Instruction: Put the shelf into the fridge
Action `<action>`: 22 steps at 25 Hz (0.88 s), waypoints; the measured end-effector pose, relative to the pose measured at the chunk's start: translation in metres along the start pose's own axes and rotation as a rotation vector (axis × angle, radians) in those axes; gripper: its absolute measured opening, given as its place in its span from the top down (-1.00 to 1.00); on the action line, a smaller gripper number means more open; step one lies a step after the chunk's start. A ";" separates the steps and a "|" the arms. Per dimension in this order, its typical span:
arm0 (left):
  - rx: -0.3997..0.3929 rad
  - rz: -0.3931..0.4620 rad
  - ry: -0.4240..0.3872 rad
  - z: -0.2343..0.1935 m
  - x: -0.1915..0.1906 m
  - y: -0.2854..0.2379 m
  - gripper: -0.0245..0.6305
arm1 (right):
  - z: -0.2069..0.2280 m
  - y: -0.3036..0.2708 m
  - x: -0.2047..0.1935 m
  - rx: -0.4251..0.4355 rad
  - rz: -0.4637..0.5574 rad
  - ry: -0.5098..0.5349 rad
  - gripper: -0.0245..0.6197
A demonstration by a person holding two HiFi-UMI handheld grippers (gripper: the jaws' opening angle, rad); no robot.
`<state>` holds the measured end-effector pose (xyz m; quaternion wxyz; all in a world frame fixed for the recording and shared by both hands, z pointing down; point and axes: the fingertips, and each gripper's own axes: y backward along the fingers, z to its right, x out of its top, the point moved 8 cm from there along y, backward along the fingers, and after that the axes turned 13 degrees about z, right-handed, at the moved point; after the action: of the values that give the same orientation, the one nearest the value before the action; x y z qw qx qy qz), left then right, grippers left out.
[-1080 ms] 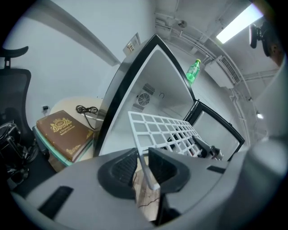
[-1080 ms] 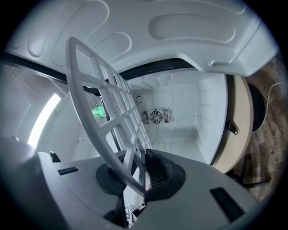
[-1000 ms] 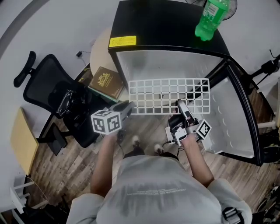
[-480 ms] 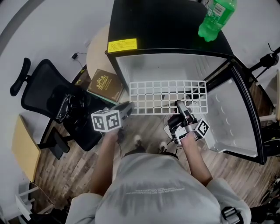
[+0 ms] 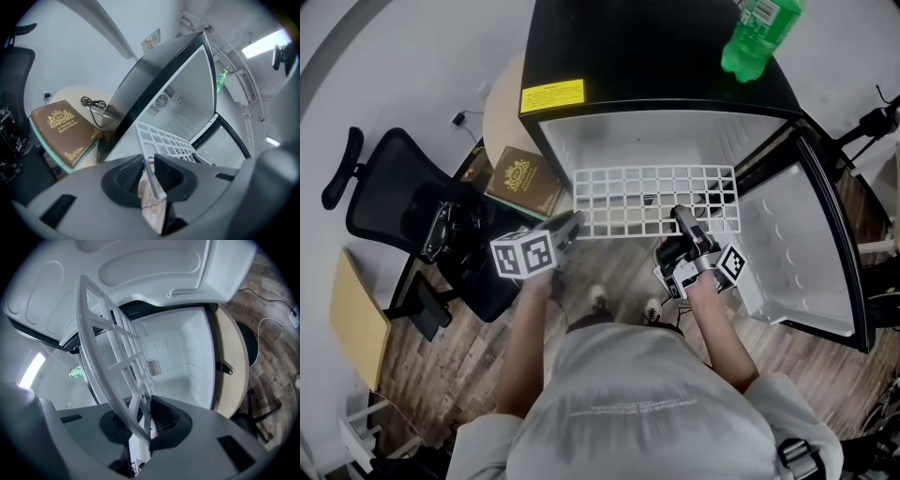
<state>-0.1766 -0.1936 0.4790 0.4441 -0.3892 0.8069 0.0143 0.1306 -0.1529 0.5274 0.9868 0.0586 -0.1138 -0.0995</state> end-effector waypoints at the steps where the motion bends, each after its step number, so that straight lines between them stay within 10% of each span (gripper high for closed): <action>1: 0.002 0.002 0.002 0.000 0.000 0.000 0.70 | 0.001 -0.001 0.000 -0.003 -0.001 -0.004 0.73; 22: 0.016 0.016 0.008 0.002 0.003 -0.003 0.70 | 0.009 -0.009 0.006 -0.028 -0.013 -0.033 0.75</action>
<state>-0.1745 -0.1972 0.4764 0.4439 -0.3793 0.8118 0.0097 0.1329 -0.1637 0.5360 0.9848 0.0437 -0.1281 -0.1086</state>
